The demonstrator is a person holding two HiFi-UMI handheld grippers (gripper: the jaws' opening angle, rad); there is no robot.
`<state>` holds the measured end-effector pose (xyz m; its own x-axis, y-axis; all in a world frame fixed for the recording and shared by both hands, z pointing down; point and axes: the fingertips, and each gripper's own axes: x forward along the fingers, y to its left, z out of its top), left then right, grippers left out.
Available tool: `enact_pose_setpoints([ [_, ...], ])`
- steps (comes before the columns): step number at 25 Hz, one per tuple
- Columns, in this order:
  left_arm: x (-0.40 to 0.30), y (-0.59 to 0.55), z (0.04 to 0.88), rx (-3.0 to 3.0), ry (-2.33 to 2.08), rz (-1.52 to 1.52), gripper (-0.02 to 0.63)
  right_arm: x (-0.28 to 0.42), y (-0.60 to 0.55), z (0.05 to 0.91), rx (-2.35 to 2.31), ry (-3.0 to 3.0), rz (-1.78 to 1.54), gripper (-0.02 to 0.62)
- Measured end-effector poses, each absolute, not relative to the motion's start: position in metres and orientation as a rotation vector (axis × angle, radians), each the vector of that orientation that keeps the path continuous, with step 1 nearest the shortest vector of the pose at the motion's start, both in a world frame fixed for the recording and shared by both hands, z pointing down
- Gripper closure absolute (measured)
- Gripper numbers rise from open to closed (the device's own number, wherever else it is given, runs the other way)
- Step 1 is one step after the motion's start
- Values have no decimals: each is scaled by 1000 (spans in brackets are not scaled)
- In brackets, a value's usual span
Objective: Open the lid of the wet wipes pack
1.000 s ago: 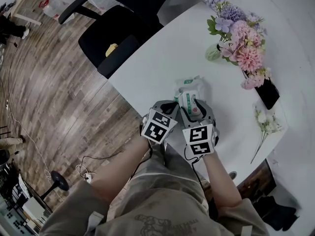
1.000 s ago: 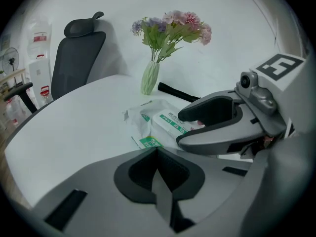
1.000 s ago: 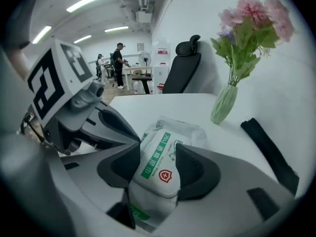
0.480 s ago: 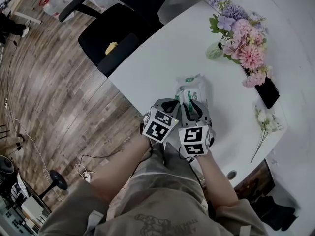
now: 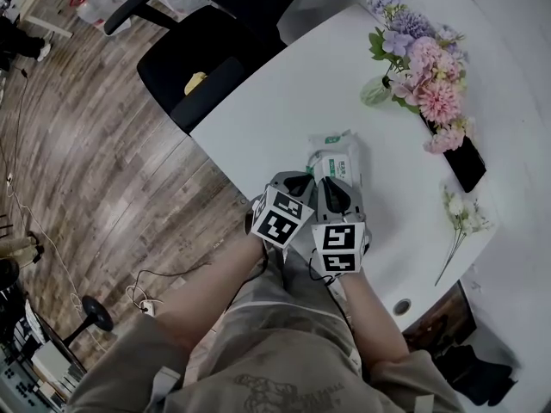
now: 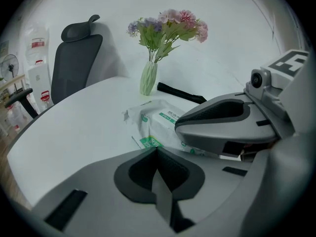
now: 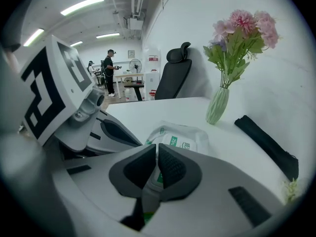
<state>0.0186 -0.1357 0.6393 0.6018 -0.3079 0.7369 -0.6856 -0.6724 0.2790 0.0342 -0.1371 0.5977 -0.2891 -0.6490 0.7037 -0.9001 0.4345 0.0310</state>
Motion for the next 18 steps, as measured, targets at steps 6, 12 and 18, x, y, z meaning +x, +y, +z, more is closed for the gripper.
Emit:
enact_pose_setpoints([
  [6, 21, -133, 645, 2272, -756, 978, 591, 46, -142, 591, 1375, -2038, 524, 565],
  [12, 23, -144, 628, 2254, -795, 690, 591, 59, -147, 598, 1344, -2049, 544, 566],
  [18, 43, -144, 618, 2342, -739, 626, 589, 58, -147, 597, 1344, -2070, 557, 566],
])
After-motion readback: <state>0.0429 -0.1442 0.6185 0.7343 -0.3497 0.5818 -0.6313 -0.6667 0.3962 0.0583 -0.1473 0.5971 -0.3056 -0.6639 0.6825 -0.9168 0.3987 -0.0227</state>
